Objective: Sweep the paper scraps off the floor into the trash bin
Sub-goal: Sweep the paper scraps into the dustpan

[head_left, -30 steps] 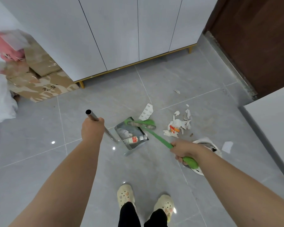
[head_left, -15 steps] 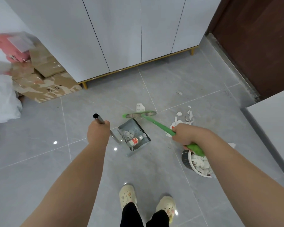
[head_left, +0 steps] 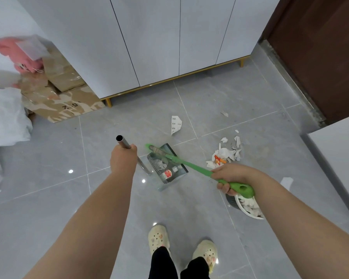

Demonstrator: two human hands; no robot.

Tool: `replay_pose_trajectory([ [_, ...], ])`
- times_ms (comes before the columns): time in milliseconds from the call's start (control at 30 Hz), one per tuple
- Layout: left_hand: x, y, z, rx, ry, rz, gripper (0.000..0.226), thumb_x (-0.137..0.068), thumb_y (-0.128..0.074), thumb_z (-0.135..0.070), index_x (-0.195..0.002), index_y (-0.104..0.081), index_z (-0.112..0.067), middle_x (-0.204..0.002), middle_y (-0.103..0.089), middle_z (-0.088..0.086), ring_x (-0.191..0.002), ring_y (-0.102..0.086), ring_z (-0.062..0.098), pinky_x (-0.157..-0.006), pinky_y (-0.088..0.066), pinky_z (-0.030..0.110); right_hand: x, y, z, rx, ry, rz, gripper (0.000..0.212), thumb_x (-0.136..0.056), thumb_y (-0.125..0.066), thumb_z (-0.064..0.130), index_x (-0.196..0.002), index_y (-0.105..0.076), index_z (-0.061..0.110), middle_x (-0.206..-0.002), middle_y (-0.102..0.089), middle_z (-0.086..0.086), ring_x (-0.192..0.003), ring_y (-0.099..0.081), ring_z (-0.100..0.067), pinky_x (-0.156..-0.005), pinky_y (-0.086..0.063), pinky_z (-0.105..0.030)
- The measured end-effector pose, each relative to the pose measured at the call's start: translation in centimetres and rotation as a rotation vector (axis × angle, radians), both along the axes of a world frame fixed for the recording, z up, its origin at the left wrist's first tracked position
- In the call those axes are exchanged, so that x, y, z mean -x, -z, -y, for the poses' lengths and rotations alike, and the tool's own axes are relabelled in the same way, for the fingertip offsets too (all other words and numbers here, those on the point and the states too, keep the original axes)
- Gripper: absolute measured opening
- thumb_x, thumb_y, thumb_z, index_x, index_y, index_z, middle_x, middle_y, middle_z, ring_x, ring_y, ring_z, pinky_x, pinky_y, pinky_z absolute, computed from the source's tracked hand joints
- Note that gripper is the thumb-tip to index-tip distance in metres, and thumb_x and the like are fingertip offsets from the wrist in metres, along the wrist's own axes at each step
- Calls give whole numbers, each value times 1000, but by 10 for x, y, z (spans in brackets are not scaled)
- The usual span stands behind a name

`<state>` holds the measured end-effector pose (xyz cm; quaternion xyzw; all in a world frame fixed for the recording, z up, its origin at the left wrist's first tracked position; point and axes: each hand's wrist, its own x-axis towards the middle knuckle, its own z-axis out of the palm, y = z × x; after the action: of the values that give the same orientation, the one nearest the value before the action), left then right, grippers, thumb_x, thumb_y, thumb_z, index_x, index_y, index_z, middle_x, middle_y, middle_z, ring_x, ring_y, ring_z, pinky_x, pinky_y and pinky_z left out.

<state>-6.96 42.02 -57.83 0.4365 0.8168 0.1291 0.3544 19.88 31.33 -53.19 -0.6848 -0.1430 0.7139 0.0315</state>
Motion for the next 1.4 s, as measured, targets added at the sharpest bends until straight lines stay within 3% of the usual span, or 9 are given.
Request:
replay_pose_trajectory([
  [100, -2, -1, 3, 8, -17, 27, 24, -88, -46, -27, -70, -46, -11, -73, -58, 11, -65, -56, 30, -62, -44, 34, -3, -16, 9, -22, 138, -45, 11, -101, -38, 17, -105, -49, 20, -63, -41, -5, -25, -34, -4, -29, -28, -9],
  [233, -5, -2, 4, -2, -95, 78, 29, -90, -47, -24, -66, -42, -10, -70, -53, 11, -66, -55, 29, -63, -46, 37, 6, -18, 10, -264, -105, 145, 43, -99, -39, 12, -141, -39, 21, -62, -45, -8, -26, -38, -7, -31, -33, -13],
  [367, 2, -1, -10, -63, -241, 79, 28, -92, -52, -29, -79, -51, -3, -66, -47, 5, -69, -51, 26, -64, -43, 34, 8, -11, -16, -406, -356, 380, 28, -96, -41, 10, -120, -55, 9, -62, -51, -9, -26, -44, -10, -32, -37, -18],
  [533, 10, 3, -33, -105, -296, 68, 33, -92, -53, -36, -91, -57, -4, -82, -57, 9, -77, -58, 27, -78, -52, 41, 15, 30, -67, -364, -556, 579, 26, -93, -43, 8, -113, -58, 0, -76, -58, -10, -49, -48, -15, -42, -33, -21],
  [700, 8, 13, -51, -90, -239, 64, 31, -92, -52, -29, -70, -46, -8, -64, -45, 3, -69, -51, 25, -66, -44, 35, 27, 69, -114, -265, -593, 529, 30, -93, -41, 4, -118, -55, -6, -64, -55, -9, -49, -52, -20, -45, -42, -25],
  [900, 23, 13, -72, -35, -136, 41, 22, -90, -51, -26, -81, -53, -6, -67, -49, 5, -59, -49, 22, -62, -41, 32, 26, 78, -94, -211, -487, 315, 35, -95, -36, 2, -127, -48, -3, -58, -50, -14, -44, -46, -21, -40, -39, -24],
  [1033, 24, 8, -71, 17, -133, 90, 20, -84, -48, -25, -70, -48, -11, -76, -56, 12, -66, -55, 27, -65, -47, 35, 11, 41, -69, -86, -189, 48, 37, -101, -37, 12, -138, -40, 18, -63, -43, -8, -35, -37, -10, -34, -32, -13],
  [1133, 20, 0, -67, 65, -160, 133, 24, -87, -47, -27, -70, -45, -10, -75, -53, 9, -73, -59, 30, -78, -53, 39, -5, 14, -60, 32, 65, -107, 28, -101, -42, 17, -129, -44, 17, -63, -41, -5, -30, -33, -6, -29, -29, -11],
  [1400, 20, -10, -30, 89, -282, 237, 28, -91, -47, -30, -96, -54, -3, -71, -49, 5, -81, -58, 30, -80, -49, 38, 12, -19, -24, -67, 136, -14, 21, -101, -40, 18, -121, -47, 19, -61, -41, -5, -27, -33, -5, -30, -28, -10],
])
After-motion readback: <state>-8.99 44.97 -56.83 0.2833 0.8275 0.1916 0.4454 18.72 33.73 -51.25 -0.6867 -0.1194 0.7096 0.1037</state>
